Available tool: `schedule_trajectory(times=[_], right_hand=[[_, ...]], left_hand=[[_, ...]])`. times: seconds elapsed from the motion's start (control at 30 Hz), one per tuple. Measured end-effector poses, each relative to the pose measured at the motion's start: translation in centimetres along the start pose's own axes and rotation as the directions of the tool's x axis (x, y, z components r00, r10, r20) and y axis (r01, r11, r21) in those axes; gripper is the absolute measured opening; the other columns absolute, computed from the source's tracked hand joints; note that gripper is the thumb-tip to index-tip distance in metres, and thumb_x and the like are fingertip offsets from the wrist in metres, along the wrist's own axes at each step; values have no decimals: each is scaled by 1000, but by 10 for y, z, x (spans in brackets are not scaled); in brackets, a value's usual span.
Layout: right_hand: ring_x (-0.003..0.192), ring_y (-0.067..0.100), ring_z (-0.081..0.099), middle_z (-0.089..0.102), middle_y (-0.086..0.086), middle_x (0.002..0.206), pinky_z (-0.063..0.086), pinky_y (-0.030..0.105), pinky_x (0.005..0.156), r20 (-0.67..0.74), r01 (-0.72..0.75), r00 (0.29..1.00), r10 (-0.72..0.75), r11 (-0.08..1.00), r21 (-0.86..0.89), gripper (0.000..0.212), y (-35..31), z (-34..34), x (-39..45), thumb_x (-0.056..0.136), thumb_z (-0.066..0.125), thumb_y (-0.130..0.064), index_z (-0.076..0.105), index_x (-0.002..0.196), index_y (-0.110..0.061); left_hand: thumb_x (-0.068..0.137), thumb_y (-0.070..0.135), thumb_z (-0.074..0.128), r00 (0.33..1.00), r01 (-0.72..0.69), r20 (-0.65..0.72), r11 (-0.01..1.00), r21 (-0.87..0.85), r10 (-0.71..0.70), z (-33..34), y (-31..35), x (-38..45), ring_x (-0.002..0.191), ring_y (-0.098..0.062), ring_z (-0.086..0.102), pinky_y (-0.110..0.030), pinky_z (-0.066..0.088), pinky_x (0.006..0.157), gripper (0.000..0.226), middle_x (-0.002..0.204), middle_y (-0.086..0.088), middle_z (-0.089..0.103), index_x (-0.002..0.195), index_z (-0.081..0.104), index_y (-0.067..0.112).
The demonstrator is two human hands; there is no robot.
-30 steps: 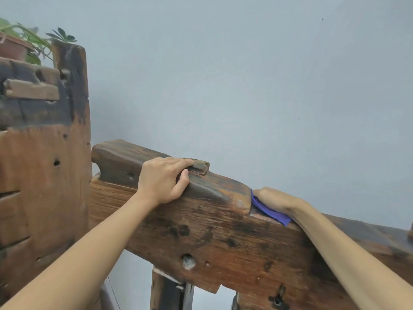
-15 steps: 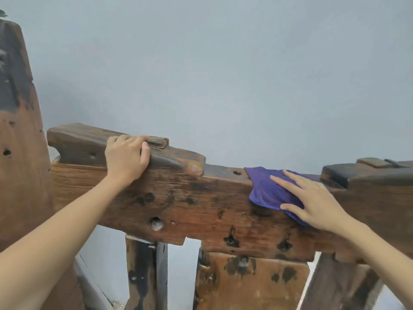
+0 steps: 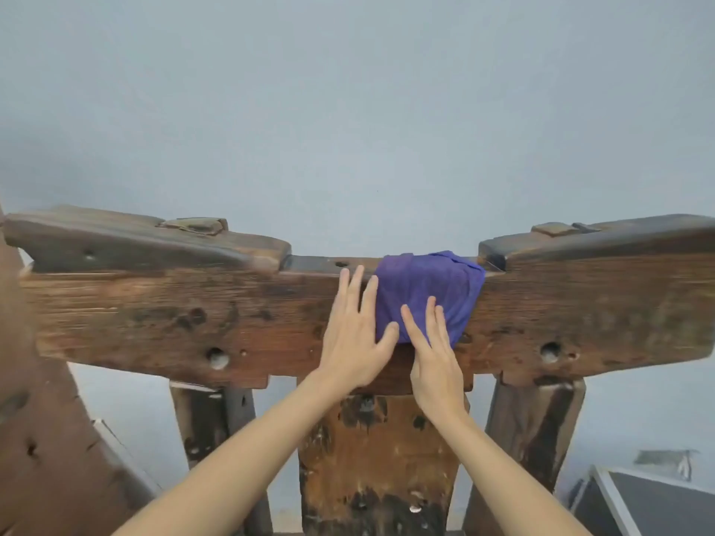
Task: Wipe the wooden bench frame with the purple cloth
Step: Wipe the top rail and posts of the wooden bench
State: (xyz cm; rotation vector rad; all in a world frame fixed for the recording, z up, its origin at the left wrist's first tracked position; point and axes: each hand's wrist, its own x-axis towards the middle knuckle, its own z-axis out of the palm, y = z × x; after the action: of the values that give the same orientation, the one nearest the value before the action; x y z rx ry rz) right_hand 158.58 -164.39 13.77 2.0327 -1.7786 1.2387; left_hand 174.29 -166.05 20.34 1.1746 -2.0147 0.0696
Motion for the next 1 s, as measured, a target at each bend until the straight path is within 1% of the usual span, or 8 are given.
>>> schedule_trajectory(times=[0.1,0.17,0.27,0.4,0.5,0.6,0.73,1.0], right_hand=[[160,13,-2,-2,-12,173,58,22,70,73,47,997,-40,994,-99,98,25,-14,-9,92,53,14,15,162,-43],[159,15,0,1,-10,172,60,25,80,110,75,992,-59,986,-148,98,43,-26,-17,90,53,16,17,162,-40],[159,21,6,8,-5,172,56,38,101,143,120,985,-92,971,-206,93,57,-35,-26,90,55,15,21,162,-35],[159,24,8,7,-3,172,61,32,86,81,-8,996,23,983,-185,83,67,-43,-33,96,55,4,24,161,-36],[159,24,-9,-15,-7,171,62,31,82,88,-102,990,110,990,-97,89,72,-32,-44,98,52,-3,4,161,-45],[156,27,-26,-33,-6,166,57,34,96,138,-124,981,134,989,-79,96,64,-8,-55,97,50,-7,-13,158,-46],[149,39,-37,-41,9,162,24,51,123,199,-188,959,204,977,-96,101,23,40,-64,94,57,-16,-19,159,-36],[143,51,-40,-46,19,156,1,56,125,343,-419,849,401,907,-24,94,-119,125,-56,99,54,-26,-18,160,-29]], left_hand=[[92,25,52,999,-21,24,997,-77,22,31,20,-23,152,-24,25,-30,40,113,66,170,-6,5,154,30,11],[90,11,54,996,19,93,987,-157,-5,47,32,-35,107,-22,63,-26,57,79,63,166,-3,7,149,33,20],[90,1,52,984,50,179,976,-210,-12,63,33,-39,63,-16,61,-34,55,63,77,157,2,16,153,27,38],[96,13,48,964,12,266,992,-126,22,67,42,-30,97,-22,66,-40,58,79,67,153,4,27,158,28,32],[97,19,45,964,-35,265,999,18,29,63,43,-29,111,-22,61,-40,59,81,59,151,1,35,155,36,22],[97,23,44,953,-85,301,986,144,39,54,25,-38,115,-21,60,-34,59,77,60,156,-3,35,156,33,20],[96,26,44,943,-119,332,962,245,32,29,-20,-57,122,-25,56,-40,59,83,64,160,-2,32,158,28,22],[95,29,46,935,-165,354,898,407,12,-48,-121,-79,126,-24,50,-40,54,88,60,159,0,36,154,34,22]])
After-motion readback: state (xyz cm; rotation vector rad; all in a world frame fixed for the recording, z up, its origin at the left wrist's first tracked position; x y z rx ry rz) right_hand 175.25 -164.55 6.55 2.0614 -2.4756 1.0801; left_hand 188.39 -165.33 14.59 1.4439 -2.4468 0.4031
